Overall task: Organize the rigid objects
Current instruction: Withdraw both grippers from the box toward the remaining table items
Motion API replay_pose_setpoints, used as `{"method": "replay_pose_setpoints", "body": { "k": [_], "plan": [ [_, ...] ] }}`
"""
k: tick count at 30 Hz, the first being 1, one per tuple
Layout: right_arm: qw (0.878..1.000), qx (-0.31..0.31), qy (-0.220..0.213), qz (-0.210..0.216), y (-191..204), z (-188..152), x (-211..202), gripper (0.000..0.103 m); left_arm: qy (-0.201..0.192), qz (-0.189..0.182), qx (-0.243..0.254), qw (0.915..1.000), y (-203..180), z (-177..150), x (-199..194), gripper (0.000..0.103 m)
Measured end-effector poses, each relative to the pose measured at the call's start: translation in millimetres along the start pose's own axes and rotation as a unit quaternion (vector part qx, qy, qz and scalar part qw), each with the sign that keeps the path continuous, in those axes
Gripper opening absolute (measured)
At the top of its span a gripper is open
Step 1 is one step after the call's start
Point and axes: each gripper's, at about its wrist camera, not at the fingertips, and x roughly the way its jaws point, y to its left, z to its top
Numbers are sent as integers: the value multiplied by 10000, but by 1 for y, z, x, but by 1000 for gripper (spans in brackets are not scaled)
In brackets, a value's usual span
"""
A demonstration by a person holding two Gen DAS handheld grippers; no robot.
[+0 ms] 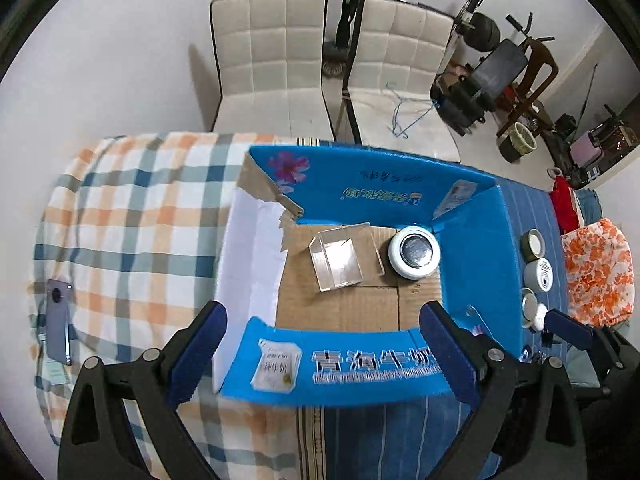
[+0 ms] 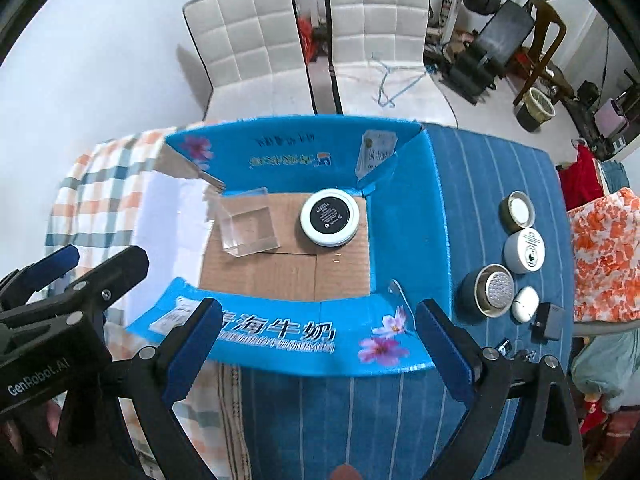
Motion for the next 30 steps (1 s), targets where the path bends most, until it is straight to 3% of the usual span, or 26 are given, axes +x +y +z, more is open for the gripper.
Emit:
{"method": "replay_pose_setpoints", "body": {
  "k": [11,18,22,25,30],
  "plan": [
    [9985,-106,-395,373,-2,-23,-71,99,-473,95,-2,9988,-17,-24,-65,99],
    [9974,75,-427,577,-56,-30,-84,99,-583,179,8,9981,-51,-29,-79,99],
    [9972,470,-446,381,-127,-42,-84,99,-604,81,221,9979,-98,-26,-77,99],
    [9947,986,-276,-25,-206,-56,-67,99,-537,-18,457,9975,-145,-24,-65,99],
    [9784,2004,228,-455,-332,-81,-19,99,-120,-395,862,9954,-232,-23,-16,99]
  ]
}}
